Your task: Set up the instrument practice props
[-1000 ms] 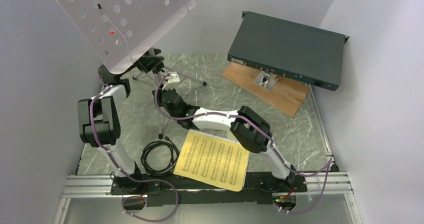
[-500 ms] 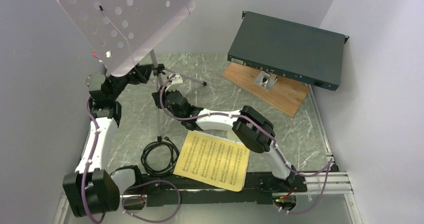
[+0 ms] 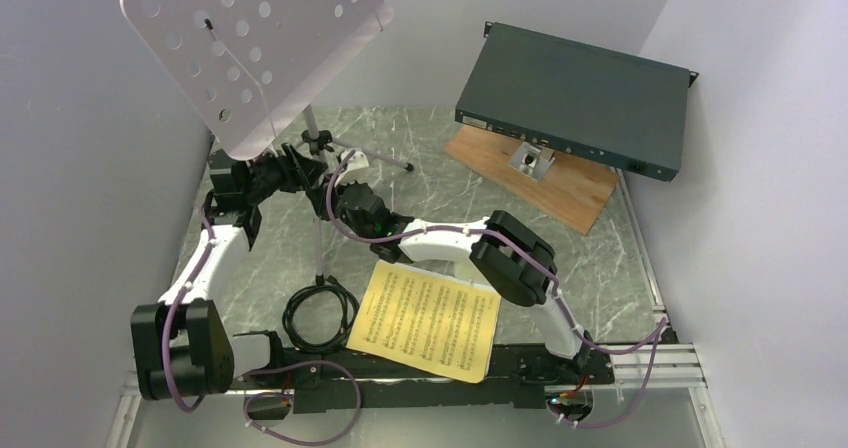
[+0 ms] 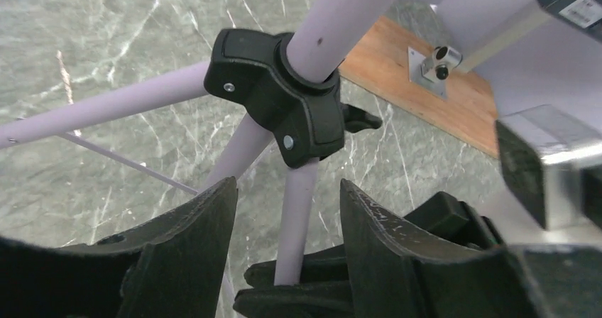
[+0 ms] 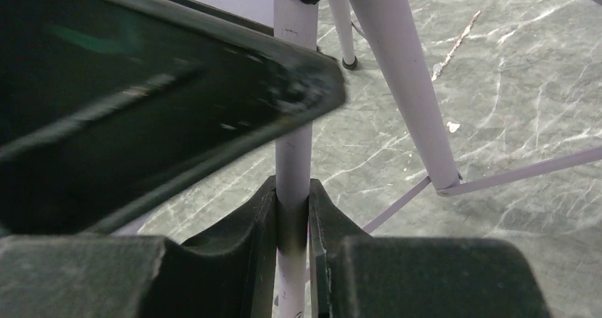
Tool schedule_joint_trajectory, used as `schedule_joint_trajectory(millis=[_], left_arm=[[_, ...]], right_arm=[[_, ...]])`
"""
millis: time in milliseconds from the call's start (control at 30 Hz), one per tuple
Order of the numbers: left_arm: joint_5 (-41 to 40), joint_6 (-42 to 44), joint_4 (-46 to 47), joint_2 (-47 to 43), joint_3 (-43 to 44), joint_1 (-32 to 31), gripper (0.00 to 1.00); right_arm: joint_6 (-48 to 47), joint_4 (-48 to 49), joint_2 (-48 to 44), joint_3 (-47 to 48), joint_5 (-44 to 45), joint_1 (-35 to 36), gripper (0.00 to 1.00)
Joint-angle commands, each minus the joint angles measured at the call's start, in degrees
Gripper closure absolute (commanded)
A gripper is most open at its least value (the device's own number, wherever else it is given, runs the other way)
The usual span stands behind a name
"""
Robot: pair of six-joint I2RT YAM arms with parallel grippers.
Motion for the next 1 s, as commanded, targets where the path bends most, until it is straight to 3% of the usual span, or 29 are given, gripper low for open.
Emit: schedule_joint_trajectory(millis=[0,100,267,367,433,600,733,867,967], left_arm=[[2.3,-0.3,6.6,2.8,-0.6,-1.5,0.41],[-1.2,4.4,3.4,3.5,0.4,-2.9,0.5],[-3.9,15.6,-3.5,6.6,2.0,-2.9,0.98],[-0.9,19.3,-3.0,7.1,-0.2,-3.0,1.0],[1.2,22.4,-0.1,6.5,-2.8,-3.2,1.0],[3.4,27.1,-3.9,6.9,-2.9,-4.3,1.0],[7.2,28.3,-1.6,6.0,-4.8,-4.4,1.0],[10.9,28.6,0.4,5.7,-6.3,-4.5,1.0],[11.4,29.4,-0.5,5.8,-6.1,-4.5,1.0]], right_arm=[[-6.1,-6.1,-0.5,-3.1,-5.4,1.0,1.0],[-9.3,-5.7,-1.9,-4.4,-5.5,1.1,0.98],[-15.7,-8.7,-8.2,-8.0,-6.3,0.1,0.73],[-20.8,-10.2,-15.7,-12.9,-10.6,-3.2,0.47],[-23.7,-12.9,-19.7,-14.3,-15.6,-7.2,0.35],[-35.0,-16.2,-23.2,-14.2,-27.8,-17.0,0.19],[-47.2,-20.0,-16.3,-5.0,-30.6,-19.1,0.16],[-50.8,-18.9,-10.4,2.3,-41.6,-21.5,0.16],[-53.1,-18.6,-6.9,6.2,-44.6,-21.5,0.16]])
